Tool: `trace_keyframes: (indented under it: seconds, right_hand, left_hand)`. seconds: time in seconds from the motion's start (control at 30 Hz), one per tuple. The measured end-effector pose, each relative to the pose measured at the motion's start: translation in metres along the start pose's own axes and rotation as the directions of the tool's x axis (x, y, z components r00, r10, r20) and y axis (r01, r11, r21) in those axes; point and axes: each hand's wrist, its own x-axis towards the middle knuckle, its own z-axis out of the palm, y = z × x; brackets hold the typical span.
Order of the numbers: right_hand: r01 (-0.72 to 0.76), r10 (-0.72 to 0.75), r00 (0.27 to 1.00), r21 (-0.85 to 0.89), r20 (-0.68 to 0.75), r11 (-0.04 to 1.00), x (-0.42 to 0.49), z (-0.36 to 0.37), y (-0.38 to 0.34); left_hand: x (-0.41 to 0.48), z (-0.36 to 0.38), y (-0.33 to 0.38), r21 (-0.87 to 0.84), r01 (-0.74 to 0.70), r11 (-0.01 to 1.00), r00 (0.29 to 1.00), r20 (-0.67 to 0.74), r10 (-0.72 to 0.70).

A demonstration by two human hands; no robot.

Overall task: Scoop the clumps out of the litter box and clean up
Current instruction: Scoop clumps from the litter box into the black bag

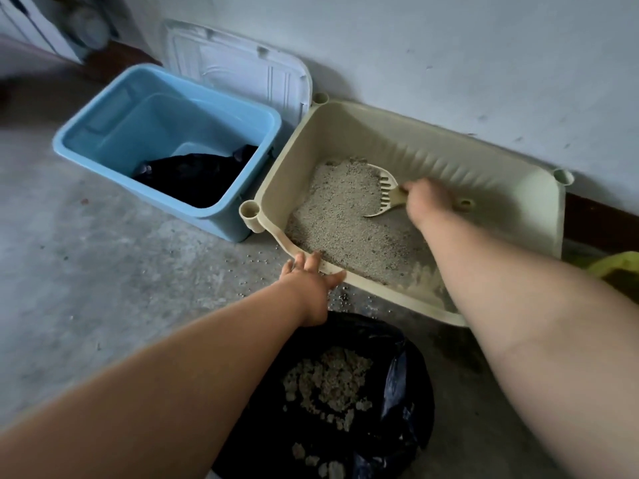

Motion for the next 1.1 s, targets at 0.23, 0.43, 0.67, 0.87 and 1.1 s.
trace_keyframes:
  seconds: [0.23,0.43,0.67,0.87,1.1]
  right_hand:
    - [-0.028,0.029,1.000,0.035,-0.012,0.999,0.005,0.026,-0.017]
    - [0.018,-0.014,0.993,0.031,-0.117,0.999,0.004,0.033,-0.014]
    - [0.083,-0.062,0.989,0.154,-0.136,0.985,-0.005,0.035,-0.011]
    - [0.142,-0.108,0.984,0.263,-0.140,0.954,-0.014,0.039,-0.008]
    - [0.091,-0.091,0.996,0.313,-0.016,0.946,-0.021,0.043,-0.003]
  left_hand:
    - [-0.001,0.002,-0.003,-0.039,-0.010,0.999,1.000,-0.006,0.010]
    - [-0.003,0.001,-0.001,-0.051,0.000,0.999,1.000,-0.009,-0.001]
    - [-0.001,0.000,0.000,-0.027,0.014,1.000,1.000,0.004,-0.014]
    - [0.001,0.003,-0.001,0.003,0.014,1.000,1.000,0.001,-0.014]
    - [0.000,0.007,0.001,0.049,0.051,0.998,0.999,0.016,-0.051]
